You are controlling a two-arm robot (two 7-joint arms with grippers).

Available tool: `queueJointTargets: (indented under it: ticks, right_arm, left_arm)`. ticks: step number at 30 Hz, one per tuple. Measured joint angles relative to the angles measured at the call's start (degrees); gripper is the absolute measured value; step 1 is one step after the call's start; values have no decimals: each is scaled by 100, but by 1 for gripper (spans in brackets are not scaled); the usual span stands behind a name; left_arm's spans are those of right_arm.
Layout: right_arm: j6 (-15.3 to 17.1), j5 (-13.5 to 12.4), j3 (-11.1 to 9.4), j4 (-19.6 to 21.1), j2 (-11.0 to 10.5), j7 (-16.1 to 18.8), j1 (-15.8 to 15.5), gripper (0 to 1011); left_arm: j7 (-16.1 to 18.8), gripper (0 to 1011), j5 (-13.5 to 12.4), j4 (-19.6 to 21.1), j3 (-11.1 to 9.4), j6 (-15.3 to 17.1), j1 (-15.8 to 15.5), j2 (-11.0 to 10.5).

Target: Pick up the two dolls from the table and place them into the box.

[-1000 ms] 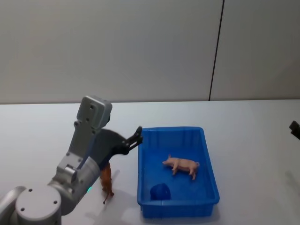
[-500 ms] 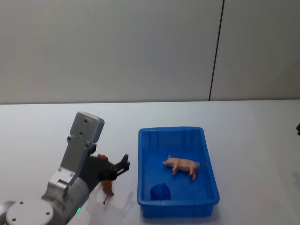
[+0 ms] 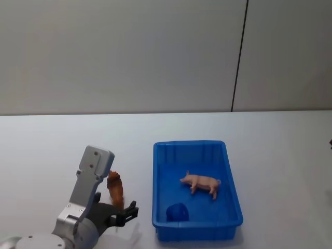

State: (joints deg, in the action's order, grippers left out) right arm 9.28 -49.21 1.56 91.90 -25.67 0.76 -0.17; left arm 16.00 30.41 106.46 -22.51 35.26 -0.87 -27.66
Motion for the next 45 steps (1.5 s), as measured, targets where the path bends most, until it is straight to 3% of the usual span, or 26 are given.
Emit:
queueJointTargets:
  ticks: [18,28,45]
  right_arm:
    - [-7,-14,-8,0,-4,-19,-9,1003]
    - [-7,-15,-8,0,-4,-22,-10,1003]
    - [-7,-15,-7,0,-4,-21,-10,1003]
  left_arm:
    - [165,1001,241,-676,47,-7,-200,457]
    - [151,1001,154,-1060,101,-66,-413,634]
    - [-214,1001,-6,-1498,139,35,-734,872]
